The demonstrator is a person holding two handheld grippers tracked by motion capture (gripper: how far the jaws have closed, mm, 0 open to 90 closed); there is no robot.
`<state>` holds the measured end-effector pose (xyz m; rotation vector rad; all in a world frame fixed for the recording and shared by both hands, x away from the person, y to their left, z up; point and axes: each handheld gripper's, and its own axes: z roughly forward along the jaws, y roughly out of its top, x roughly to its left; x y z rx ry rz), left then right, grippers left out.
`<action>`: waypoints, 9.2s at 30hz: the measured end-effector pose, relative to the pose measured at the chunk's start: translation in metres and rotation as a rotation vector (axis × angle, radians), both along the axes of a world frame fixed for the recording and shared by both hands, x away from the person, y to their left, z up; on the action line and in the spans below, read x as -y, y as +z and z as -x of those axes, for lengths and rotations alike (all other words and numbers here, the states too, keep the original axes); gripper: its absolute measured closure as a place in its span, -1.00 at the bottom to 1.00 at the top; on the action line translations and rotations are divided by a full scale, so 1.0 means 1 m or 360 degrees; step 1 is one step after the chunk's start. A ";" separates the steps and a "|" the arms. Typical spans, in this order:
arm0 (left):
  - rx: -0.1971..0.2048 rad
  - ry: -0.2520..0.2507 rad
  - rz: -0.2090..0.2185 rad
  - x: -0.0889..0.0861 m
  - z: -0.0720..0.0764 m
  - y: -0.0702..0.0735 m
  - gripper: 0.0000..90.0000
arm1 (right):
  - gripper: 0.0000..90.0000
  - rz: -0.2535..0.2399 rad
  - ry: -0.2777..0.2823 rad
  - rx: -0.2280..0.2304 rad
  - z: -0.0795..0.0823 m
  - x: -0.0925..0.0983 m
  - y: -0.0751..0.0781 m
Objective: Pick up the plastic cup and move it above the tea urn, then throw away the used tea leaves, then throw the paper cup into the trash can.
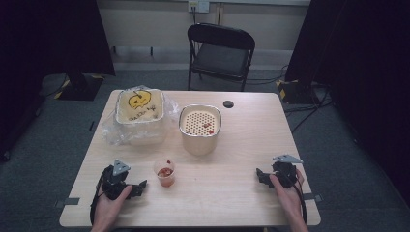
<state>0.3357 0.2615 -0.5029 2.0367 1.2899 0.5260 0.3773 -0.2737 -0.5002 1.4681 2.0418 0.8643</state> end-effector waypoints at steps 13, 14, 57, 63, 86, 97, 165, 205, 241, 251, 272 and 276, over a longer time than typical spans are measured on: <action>0.0016 0.0003 0.0009 -0.001 0.002 0.001 -0.90 | -0.82 -0.0001 -0.0001 0.0002 0.000 0.000 0.000; 0.0032 0.0011 0.0007 -0.003 0.004 0.001 -0.85 | -0.82 -0.0001 -0.0001 0.0002 0.000 0.000 0.000; 0.0192 -0.0399 0.0223 0.082 -0.009 0.023 -0.51 | -0.82 0.0000 -0.0005 0.0003 0.000 0.000 0.000; 0.0177 -0.0406 0.0302 0.079 -0.007 0.019 -0.35 | -0.82 0.0000 -0.0006 0.0001 0.000 0.000 0.000; 0.0224 -0.0400 0.0180 0.067 -0.013 0.045 -0.15 | -0.82 0.0000 -0.0006 0.0002 0.000 0.000 0.000; 0.0341 -0.0319 0.0198 0.058 -0.033 0.106 -0.12 | -0.82 -0.0001 -0.0007 0.0000 0.000 0.000 0.000; 0.0667 -0.0654 -0.1760 0.188 -0.172 0.178 -0.08 | -0.83 -0.0001 -0.0001 0.0000 -0.001 -0.001 0.000; 0.1012 -0.0889 -0.2893 0.224 -0.155 0.160 -0.03 | -0.82 -0.0001 0.0000 0.0000 -0.001 -0.001 0.000; 0.1245 -0.0974 -0.3653 0.232 -0.141 0.150 0.01 | -0.82 -0.0001 -0.0004 0.0001 -0.001 0.000 0.000; 0.1296 -0.1001 -0.3758 0.237 -0.140 0.145 0.01 | -0.81 -0.0004 -0.0006 0.0004 -0.001 0.000 0.000; 0.1043 -0.0834 -0.2664 0.222 -0.145 0.170 0.01 | -0.81 -0.0007 -0.0003 0.0003 -0.001 0.000 0.000; 0.1007 -0.0804 -0.2432 0.220 -0.143 0.176 0.01 | -0.81 -0.0007 -0.0004 0.0003 -0.001 0.000 0.000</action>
